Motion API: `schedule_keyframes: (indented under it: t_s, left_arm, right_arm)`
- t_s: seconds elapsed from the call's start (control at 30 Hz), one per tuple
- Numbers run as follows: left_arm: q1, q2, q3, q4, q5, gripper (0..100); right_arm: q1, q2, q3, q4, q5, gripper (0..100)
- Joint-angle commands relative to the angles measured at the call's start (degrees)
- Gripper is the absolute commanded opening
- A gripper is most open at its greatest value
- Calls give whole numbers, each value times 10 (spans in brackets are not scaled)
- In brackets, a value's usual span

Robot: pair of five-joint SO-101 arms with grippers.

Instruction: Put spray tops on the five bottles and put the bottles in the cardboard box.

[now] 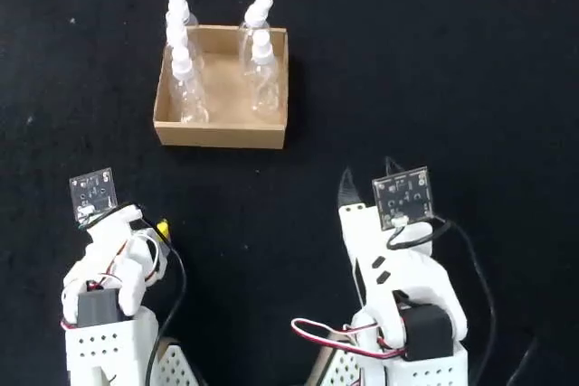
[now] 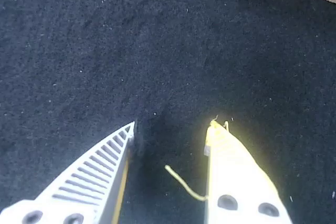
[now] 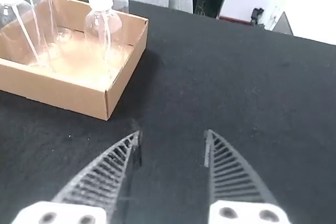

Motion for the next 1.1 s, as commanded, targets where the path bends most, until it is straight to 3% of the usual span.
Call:
schedule_keyframes:
  t_s: [0.0, 0.17, 0.47, 1.07]
  left_arm:
    - [-3, -4, 15, 3, -3, 199]
    - [-3, -4, 15, 3, -3, 199]
    - [-3, -4, 15, 3, -3, 199]
    - [-3, -4, 15, 3, -3, 199]
  right_arm:
    - [8, -54, 20, -9, 4, 81]
    - [8, -54, 78, -46, 1, 14]
    - [8, -54, 174, -73, -3, 11]
    - [12, -54, 174, 159, -2, 11]
